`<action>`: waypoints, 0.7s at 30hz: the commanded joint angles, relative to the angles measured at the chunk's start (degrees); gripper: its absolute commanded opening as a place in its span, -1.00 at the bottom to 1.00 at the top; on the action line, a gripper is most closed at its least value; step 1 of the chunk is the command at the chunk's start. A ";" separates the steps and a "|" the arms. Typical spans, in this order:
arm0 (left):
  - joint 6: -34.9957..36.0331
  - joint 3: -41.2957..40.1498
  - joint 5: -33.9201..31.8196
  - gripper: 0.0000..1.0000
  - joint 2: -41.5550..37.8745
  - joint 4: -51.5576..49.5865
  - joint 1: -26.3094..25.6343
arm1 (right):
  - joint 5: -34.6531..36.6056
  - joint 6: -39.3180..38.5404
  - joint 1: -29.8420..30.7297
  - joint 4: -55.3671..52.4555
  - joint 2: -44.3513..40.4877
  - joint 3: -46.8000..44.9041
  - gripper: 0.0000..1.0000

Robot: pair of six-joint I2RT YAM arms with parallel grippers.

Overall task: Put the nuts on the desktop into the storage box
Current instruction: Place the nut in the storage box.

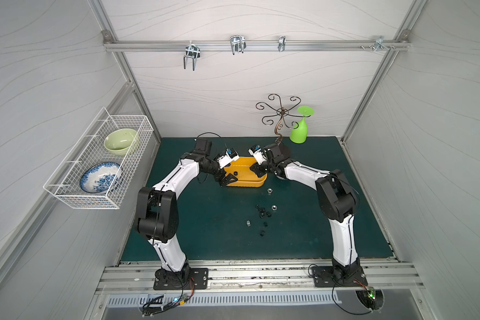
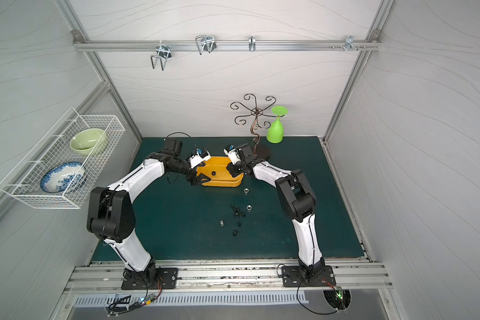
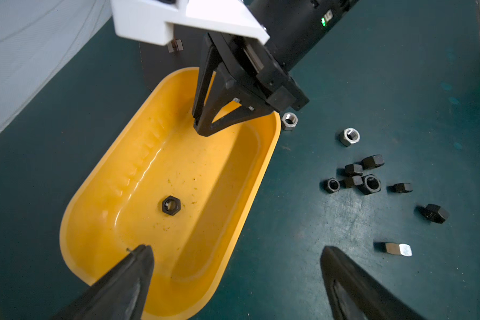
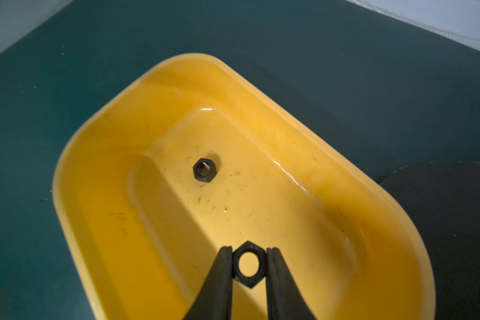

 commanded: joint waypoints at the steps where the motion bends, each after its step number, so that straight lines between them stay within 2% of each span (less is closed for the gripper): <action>1: 0.38 0.03 -0.64 0.97 1.26 1.66 -0.22 | 1.92 -1.52 0.31 -4.95 2.36 3.59 -0.55; 7: -0.06 0.54 -1.24 0.97 2.06 1.75 -0.22 | 4.08 -3.36 1.28 -7.09 4.03 6.35 -0.51; 14: 0.05 0.36 -1.60 0.97 2.23 1.70 -0.29 | 4.70 -3.73 1.40 -6.93 3.71 6.60 -0.16; 21: 0.11 0.21 -2.04 0.97 1.58 1.53 -0.22 | 3.20 -3.29 1.38 -7.18 1.19 5.90 -0.14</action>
